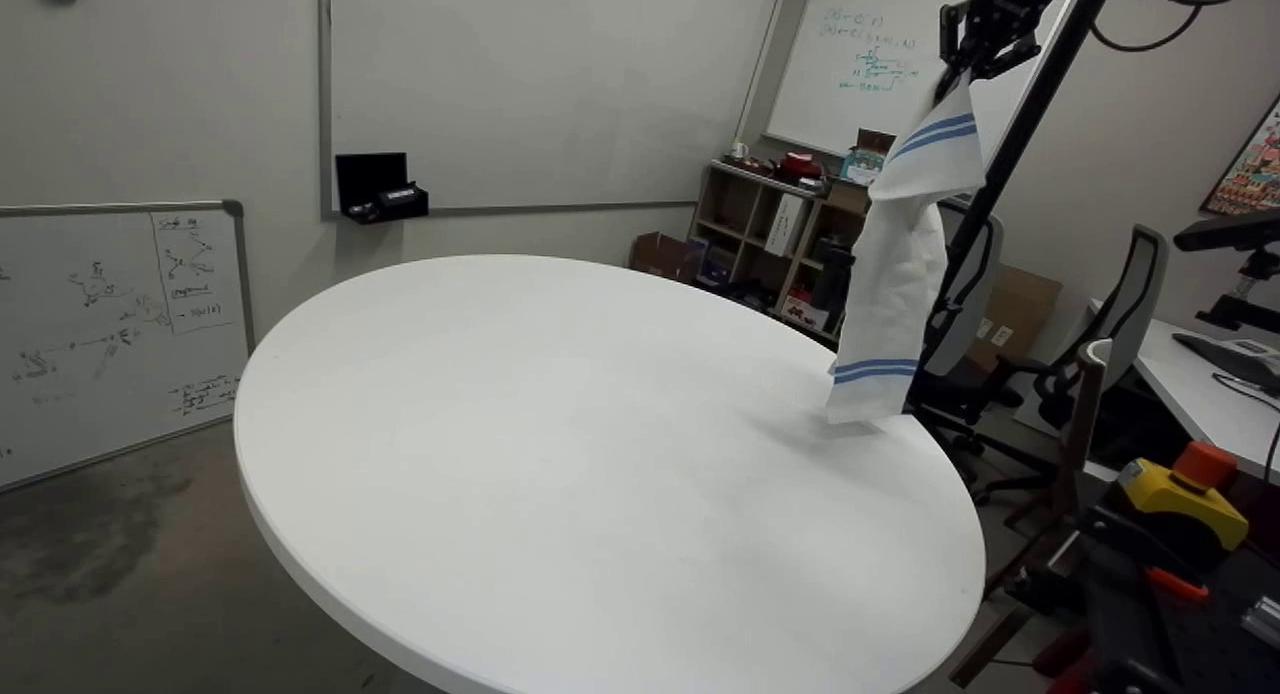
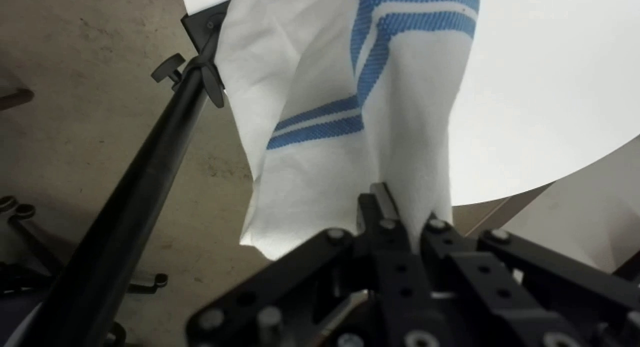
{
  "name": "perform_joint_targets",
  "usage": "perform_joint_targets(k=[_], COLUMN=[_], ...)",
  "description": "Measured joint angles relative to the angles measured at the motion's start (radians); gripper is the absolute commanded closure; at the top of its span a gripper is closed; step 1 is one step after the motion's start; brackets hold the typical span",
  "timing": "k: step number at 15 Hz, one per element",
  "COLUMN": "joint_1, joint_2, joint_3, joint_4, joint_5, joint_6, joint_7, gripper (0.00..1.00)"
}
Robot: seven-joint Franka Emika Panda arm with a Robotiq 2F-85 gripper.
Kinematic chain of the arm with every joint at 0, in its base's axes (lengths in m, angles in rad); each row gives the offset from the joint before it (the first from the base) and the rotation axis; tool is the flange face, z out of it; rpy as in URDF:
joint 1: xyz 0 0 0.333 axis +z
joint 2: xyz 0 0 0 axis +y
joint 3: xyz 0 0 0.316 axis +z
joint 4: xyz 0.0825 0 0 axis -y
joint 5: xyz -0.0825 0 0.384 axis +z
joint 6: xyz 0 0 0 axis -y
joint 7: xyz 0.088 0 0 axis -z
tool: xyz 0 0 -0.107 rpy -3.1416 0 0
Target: Hang the towel on the black stand
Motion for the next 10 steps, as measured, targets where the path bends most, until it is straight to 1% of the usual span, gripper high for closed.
perform_joint_targets(k=[4,7,8,10], joint_1=[0.021,0.049,0.058,0.077], joint_2=[0.100,0.168,0.188,0.225], joint_3=[-0.003,-0.013,-0.017,-0.027], joint_4=[0.088,0.132,0.142,0.159], joint_5=[-0.046,-0.086,-0.097,-0.110], joint_6=[-0.005,-0.006,-0.006,-0.006], joint_7=[0.087,0.142,0.157,0.180], gripper=[0.99,0.99,0.76,0.64])
